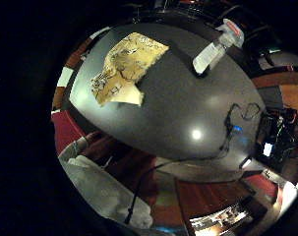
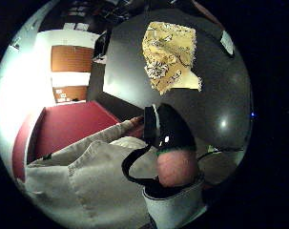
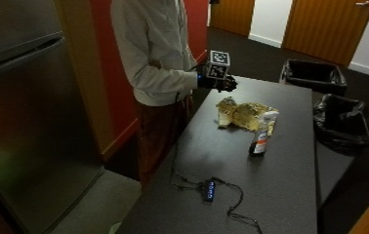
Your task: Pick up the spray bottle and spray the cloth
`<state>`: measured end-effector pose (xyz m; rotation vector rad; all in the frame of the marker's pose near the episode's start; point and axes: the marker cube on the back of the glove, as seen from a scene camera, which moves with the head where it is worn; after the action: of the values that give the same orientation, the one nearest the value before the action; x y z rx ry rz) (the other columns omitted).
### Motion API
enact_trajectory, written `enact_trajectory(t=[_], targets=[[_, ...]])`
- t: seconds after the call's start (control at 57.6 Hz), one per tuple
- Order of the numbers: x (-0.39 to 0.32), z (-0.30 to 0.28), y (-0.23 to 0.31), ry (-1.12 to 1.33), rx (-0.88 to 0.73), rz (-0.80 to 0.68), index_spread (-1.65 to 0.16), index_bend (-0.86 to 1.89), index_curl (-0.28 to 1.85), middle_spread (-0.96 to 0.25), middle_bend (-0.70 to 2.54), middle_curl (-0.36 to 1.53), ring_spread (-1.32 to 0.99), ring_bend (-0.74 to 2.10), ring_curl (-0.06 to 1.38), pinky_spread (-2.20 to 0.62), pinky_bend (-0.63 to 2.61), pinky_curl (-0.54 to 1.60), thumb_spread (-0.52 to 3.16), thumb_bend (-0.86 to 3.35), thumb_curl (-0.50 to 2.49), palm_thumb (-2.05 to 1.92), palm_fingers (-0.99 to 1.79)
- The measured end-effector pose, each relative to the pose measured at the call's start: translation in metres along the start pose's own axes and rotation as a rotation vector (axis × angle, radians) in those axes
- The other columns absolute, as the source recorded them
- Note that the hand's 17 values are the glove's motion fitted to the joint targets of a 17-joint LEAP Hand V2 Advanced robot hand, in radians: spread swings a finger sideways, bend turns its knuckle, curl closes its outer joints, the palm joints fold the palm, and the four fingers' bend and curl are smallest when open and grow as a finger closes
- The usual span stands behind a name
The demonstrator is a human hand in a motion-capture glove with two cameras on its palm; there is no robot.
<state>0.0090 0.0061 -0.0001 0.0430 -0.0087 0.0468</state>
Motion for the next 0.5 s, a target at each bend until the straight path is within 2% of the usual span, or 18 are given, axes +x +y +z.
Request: enact_trajectory(t=[0.503], targets=[[0.055, -0.029, 0.035, 0.0, 0.157, 0.096, -0.42, 0.18, 0.34, -0.07, 0.19, 0.31, 0.0, 0.19, 0.22, 0.19, 0.27, 0.21, 1.14, -0.02, 0.38, 0.65, 0.34]])
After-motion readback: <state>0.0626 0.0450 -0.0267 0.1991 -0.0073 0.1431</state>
